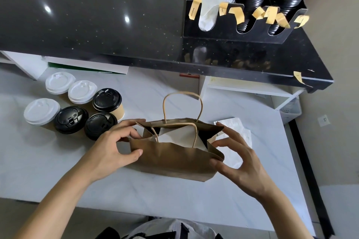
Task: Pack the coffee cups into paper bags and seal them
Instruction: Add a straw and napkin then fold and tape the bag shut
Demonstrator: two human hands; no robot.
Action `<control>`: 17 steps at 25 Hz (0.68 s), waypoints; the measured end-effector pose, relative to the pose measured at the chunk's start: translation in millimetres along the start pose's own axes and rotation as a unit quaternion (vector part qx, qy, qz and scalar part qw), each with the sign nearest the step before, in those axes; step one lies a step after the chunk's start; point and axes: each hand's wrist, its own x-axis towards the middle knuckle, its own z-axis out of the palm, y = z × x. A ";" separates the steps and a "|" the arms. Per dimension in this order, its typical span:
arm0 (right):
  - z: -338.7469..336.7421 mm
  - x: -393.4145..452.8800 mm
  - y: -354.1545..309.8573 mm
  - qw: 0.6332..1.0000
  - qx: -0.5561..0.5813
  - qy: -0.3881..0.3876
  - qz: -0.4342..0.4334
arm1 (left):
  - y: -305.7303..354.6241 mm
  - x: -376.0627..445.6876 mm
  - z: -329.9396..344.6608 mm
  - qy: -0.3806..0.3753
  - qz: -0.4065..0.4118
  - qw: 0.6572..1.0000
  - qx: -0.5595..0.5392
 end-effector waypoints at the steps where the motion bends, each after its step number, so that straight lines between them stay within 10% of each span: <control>1: -0.2 1.7 -0.4 1.000 0.000 0.003 0.004 | -0.8 0.8 -0.2 0.008 -0.004 1.000 -0.004; 17: 2.4 16.7 6.0 0.991 0.089 0.096 0.020 | 13.7 20.3 10.3 -0.015 0.009 1.000 0.012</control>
